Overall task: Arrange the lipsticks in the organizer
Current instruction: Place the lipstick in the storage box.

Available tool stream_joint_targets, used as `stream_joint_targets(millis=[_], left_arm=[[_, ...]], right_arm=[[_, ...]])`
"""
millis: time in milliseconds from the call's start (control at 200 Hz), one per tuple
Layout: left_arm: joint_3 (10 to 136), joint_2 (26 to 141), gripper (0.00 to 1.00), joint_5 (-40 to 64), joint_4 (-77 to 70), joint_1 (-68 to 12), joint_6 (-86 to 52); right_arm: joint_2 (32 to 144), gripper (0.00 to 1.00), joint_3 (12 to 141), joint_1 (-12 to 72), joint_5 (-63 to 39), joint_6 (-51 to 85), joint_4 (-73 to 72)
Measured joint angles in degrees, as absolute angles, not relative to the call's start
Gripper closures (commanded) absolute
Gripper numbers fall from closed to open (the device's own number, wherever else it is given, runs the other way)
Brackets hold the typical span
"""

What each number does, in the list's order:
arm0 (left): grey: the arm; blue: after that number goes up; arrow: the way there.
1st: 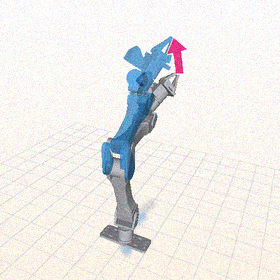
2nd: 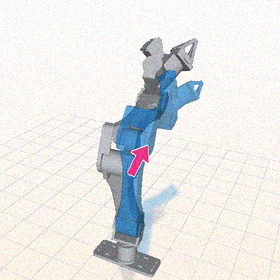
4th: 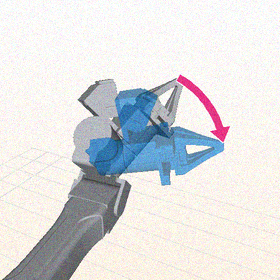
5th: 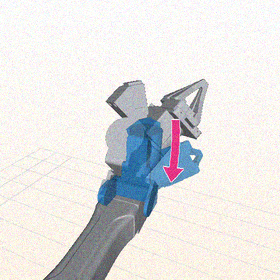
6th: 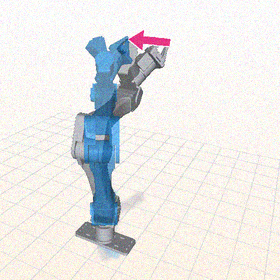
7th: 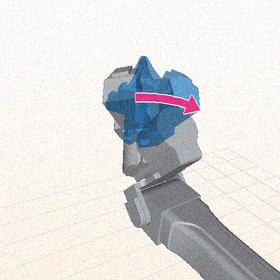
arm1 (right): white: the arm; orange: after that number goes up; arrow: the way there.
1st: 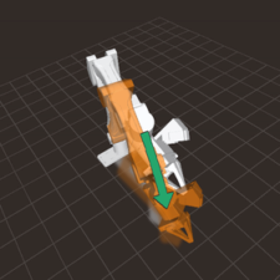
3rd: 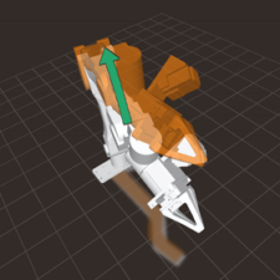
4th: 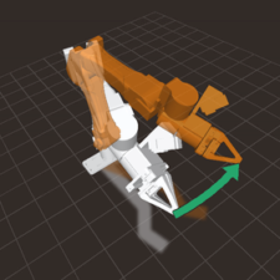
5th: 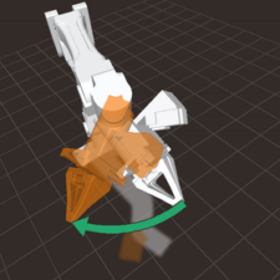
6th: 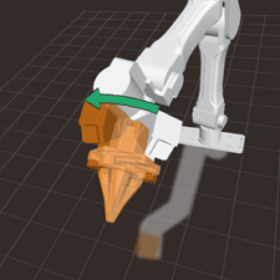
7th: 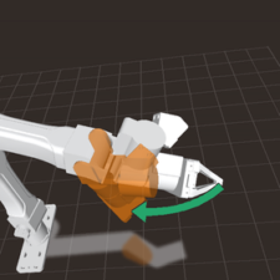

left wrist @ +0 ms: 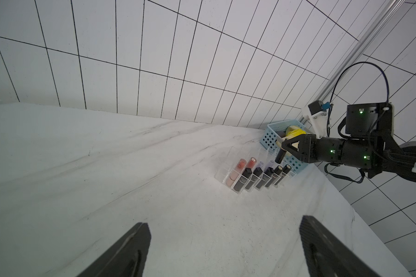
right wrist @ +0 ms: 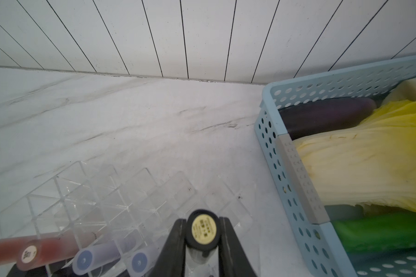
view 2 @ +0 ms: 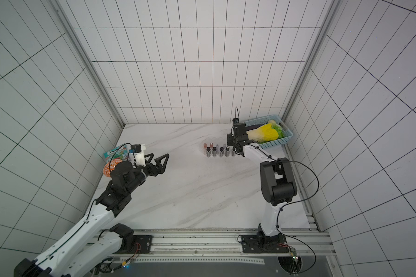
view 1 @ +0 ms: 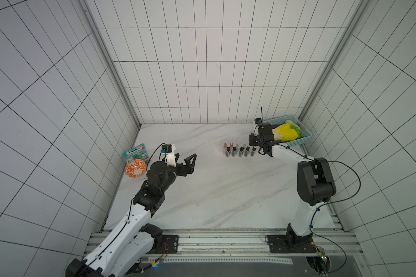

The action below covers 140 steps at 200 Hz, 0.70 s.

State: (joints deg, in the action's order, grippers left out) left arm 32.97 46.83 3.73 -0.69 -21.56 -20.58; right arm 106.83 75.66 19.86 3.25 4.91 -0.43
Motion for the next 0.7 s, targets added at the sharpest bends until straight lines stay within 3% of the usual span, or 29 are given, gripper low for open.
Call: stream_joint_targets(millis=[702], left_arm=[[32.8,45.7,0.05,3.7,-1.1,-21.3,-20.6]], right_arm=[[106.8,0.93,75.6,19.9,0.9,5.4,-0.6]])
